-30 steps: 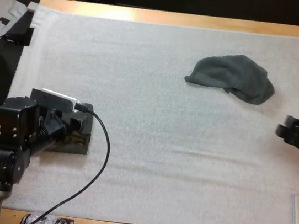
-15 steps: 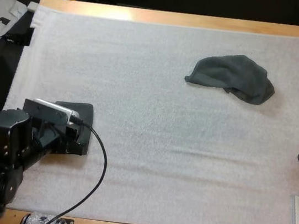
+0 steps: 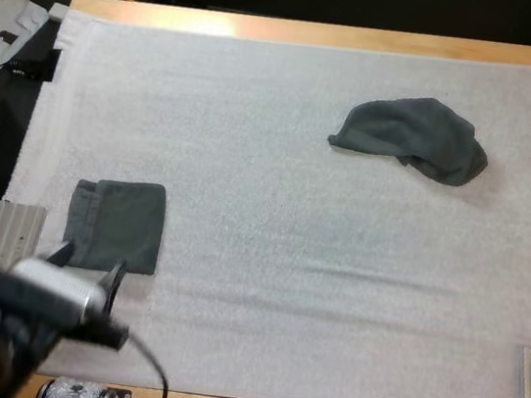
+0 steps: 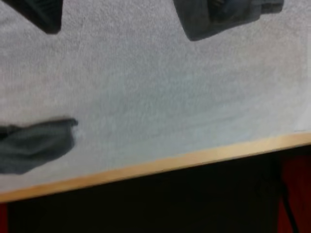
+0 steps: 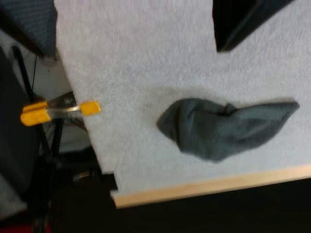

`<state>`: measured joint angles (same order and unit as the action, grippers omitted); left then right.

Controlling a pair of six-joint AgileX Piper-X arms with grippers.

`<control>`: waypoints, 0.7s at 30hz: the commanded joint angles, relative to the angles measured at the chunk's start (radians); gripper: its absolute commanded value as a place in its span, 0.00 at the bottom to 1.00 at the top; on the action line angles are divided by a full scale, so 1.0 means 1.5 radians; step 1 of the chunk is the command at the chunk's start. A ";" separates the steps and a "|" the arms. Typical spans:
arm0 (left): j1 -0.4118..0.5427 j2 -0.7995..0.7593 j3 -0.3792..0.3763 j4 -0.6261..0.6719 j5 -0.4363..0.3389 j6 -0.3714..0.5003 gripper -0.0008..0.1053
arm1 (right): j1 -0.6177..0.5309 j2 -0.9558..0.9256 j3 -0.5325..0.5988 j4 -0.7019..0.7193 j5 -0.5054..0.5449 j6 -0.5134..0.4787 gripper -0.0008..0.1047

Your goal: Pick towel from pile, fold and stack

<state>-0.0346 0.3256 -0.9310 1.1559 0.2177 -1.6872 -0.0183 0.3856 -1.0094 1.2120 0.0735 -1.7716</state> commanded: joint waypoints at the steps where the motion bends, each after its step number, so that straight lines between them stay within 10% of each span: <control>1: -0.002 -0.068 0.001 0.030 -0.002 0.009 0.56 | -0.001 -0.057 -0.001 0.027 -0.005 -0.008 0.61; 21: -0.003 -0.311 0.003 0.222 -0.013 0.042 0.57 | -0.002 -0.264 -0.004 0.129 -0.005 0.006 0.62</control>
<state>-0.0341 -0.0162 -0.9266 1.4326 0.2100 -1.6351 -0.0183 0.0140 -1.0094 1.3788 0.0719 -1.7654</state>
